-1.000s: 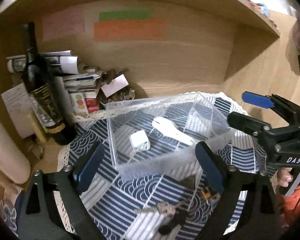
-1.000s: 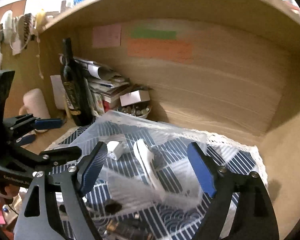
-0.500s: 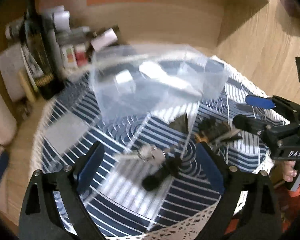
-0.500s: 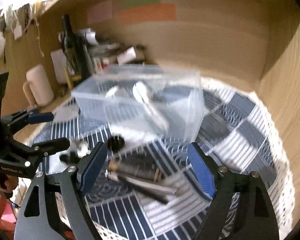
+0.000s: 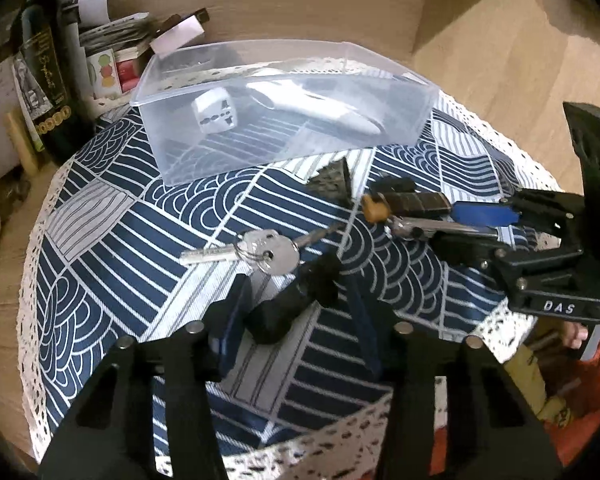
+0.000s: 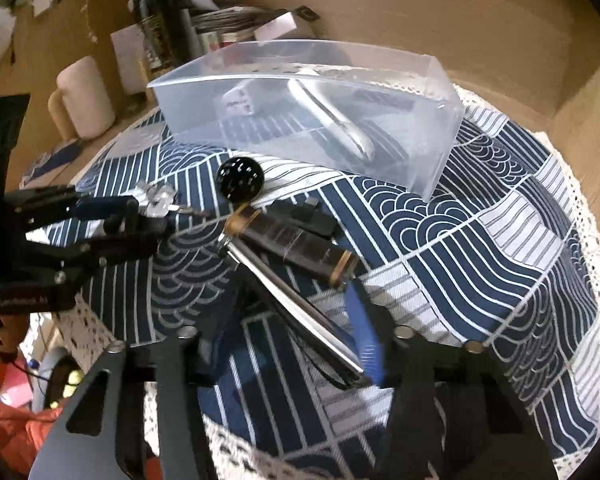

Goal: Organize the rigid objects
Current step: 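Grasp the silver metal pen with the right tool while the left tool grasps a small black item, then lower both held items into the clear box and open both tools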

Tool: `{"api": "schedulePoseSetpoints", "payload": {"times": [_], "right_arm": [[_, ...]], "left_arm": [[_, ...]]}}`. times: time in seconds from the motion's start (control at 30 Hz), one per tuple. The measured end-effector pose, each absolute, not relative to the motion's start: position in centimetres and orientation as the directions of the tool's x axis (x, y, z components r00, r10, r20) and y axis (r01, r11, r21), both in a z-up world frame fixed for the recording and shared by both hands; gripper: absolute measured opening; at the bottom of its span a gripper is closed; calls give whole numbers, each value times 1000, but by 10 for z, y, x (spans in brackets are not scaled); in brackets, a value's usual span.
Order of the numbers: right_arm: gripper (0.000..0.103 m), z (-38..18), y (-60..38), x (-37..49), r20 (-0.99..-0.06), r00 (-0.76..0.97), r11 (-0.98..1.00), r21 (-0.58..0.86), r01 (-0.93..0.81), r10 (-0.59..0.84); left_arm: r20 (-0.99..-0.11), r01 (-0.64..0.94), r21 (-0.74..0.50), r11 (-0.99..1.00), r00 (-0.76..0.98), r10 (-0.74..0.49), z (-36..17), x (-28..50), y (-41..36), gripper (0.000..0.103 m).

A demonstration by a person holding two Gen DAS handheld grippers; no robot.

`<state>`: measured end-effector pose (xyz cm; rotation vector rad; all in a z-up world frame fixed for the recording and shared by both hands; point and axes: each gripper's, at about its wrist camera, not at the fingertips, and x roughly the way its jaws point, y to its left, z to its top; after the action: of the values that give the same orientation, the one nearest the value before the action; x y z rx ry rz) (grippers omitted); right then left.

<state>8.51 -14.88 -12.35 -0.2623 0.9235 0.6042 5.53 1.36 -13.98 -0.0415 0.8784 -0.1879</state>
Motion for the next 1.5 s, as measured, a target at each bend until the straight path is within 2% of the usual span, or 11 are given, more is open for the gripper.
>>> {"api": "schedulePoseSetpoints", "payload": {"times": [0.1,0.2,0.3,0.6,1.13,1.3,1.5], "right_arm": [[31,-122,-149,80,-811,438,791,50,-609,388],[25,-121,-147,80,-808,434,786,58,-615,399],[16,-121,-144,78,-802,437,783,61,-619,408],[14,-99,-152,72,-748,506,807,65,-588,429],[14,-22,-148,103,-566,680,836,30,-548,467],[14,0,-137,120,-517,713,836,10,-548,474],[14,11,-120,142,-495,725,829,-18,-559,478]], "left_arm": [[-757,157,-100,983,629,-177,-139,53,12,42],[-752,155,-90,984,637,-169,-141,54,12,40],[-746,148,-96,984,644,-170,-140,54,12,37],[-714,135,-116,984,678,-177,-122,49,19,35],[-533,70,-65,995,841,-94,-36,71,38,35],[-514,52,-65,997,854,-78,-21,89,46,35],[-530,48,-56,997,845,-70,-17,117,49,35]]}}
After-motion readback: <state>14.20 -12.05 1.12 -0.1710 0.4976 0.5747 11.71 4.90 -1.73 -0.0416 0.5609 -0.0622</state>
